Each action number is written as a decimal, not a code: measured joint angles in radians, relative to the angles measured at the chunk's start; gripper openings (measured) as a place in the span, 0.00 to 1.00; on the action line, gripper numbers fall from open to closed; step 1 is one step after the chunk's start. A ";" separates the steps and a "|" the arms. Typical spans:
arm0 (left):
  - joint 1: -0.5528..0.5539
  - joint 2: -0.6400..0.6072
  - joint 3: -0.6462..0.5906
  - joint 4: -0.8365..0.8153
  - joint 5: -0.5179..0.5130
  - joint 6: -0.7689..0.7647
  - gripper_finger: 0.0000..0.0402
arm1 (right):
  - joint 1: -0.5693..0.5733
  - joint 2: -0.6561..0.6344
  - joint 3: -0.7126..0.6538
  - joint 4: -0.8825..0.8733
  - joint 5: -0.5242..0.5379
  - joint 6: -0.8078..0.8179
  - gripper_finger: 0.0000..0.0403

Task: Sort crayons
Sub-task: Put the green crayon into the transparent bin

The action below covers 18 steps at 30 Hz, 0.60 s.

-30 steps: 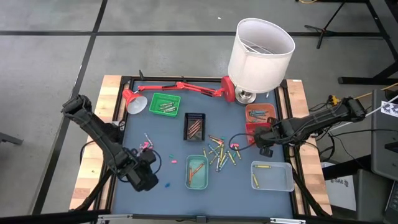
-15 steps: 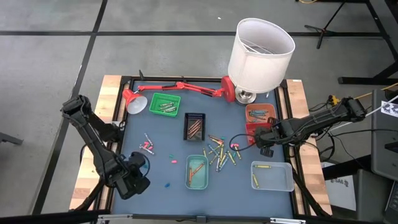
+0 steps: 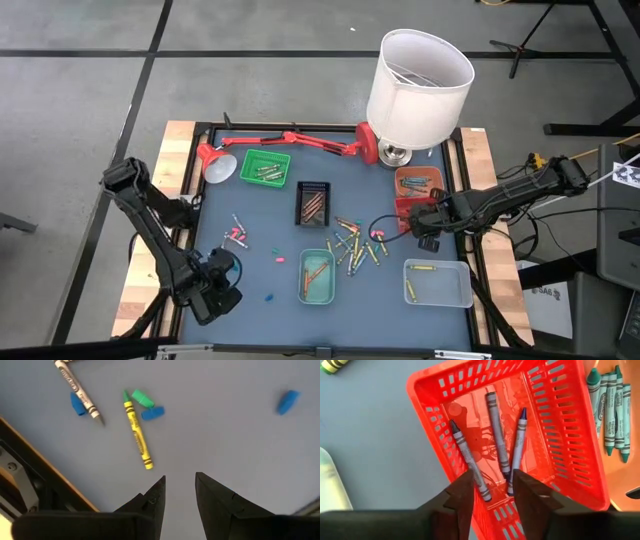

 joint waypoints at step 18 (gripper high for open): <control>0.040 -0.006 -0.401 0.438 0.126 0.000 0.23 | 0.000 0.000 0.000 0.004 0.000 -0.001 0.34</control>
